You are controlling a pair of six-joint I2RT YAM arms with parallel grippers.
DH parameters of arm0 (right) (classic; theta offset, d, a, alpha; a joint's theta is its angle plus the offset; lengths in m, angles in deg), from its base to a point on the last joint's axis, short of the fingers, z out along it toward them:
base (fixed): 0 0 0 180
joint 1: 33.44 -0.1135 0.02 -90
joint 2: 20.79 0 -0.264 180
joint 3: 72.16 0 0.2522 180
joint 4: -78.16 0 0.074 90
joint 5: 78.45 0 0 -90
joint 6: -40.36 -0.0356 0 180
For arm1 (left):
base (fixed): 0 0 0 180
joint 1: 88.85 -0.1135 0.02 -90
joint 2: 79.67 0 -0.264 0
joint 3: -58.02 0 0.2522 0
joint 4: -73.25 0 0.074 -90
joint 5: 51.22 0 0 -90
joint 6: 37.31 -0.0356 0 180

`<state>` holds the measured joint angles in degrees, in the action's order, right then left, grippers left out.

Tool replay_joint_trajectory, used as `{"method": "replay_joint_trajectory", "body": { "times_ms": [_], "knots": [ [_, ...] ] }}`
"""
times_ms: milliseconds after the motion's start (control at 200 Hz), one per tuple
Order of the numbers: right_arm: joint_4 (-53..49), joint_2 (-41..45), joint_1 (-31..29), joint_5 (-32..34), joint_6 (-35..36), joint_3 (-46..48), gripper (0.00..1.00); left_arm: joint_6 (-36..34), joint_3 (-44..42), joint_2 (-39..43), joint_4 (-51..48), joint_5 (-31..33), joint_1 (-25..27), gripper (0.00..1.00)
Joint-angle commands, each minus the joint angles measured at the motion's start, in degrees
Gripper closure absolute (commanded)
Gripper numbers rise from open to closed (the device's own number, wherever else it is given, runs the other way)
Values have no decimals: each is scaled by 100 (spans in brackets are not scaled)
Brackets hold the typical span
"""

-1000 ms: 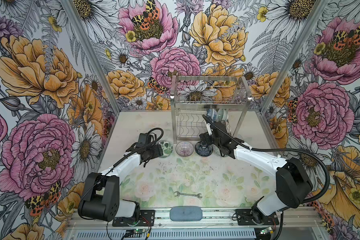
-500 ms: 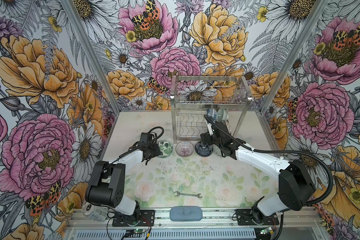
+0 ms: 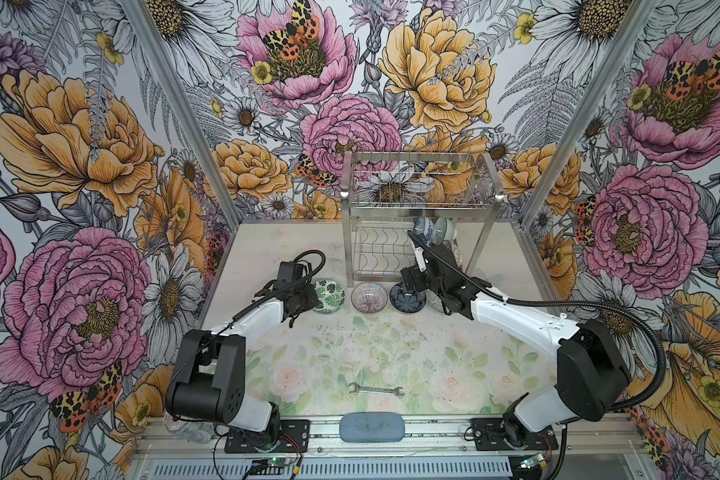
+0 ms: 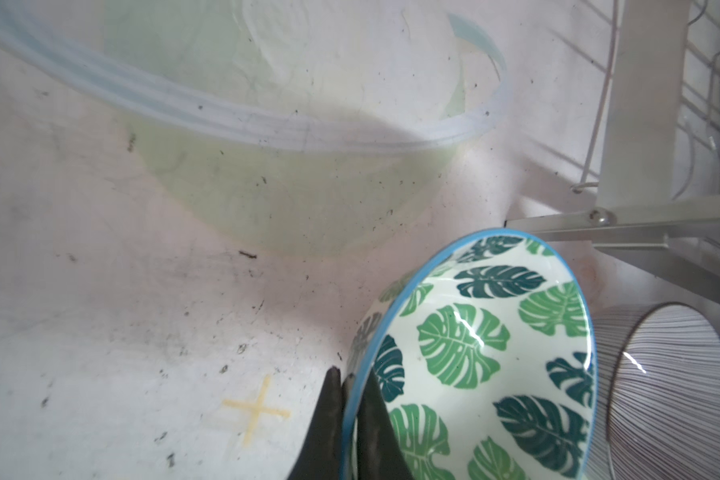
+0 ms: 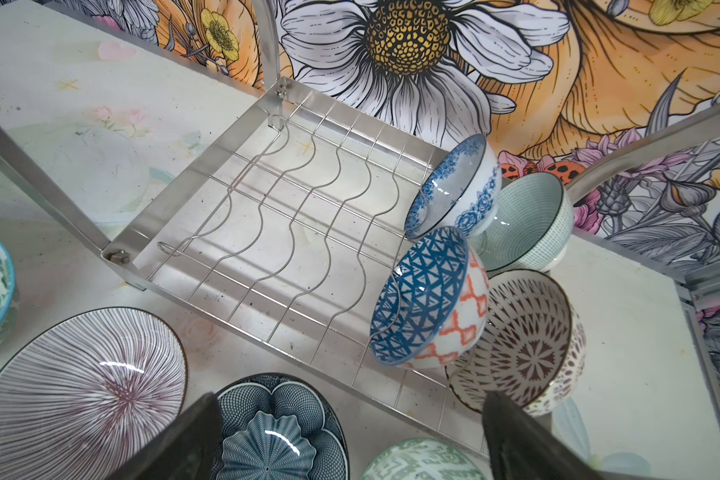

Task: Load the bowls into the dish rack
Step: 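Lift the leaf bowl with the left gripper while the right gripper reaches its rim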

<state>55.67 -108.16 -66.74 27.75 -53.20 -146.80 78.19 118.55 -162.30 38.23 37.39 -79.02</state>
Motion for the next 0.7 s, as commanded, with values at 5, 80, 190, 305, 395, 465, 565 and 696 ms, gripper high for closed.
{"method": "replay_joint_trajectory", "body": {
  "times_ms": [5,80,190,305,395,465,565,696],
  "knots": [
    [-41,203,24,-50,8,-59,0,-62,43,653,-134,420,-50,100],
    [-82,229,19,-231,-41,-113,0,-82,76,1056,-186,574,52,100],
    [-170,314,2,-626,-174,-245,0,-286,241,1573,-168,875,505,100],
    [-275,485,-52,-1113,-273,-400,0,-569,532,1819,-52,1194,1196,100],
    [-338,644,-87,-1459,-461,-533,0,-647,789,1759,18,1299,1576,100],
    [-331,749,-140,-1710,-676,-589,0,-662,926,1626,176,1299,1771,100],
    [-323,800,-247,-1765,-945,-670,0,-643,1075,1387,463,1299,1995,100],
    [-232,788,-312,-1831,-1336,-675,7,-664,1318,1066,778,1265,2264,100]
  ]
}}
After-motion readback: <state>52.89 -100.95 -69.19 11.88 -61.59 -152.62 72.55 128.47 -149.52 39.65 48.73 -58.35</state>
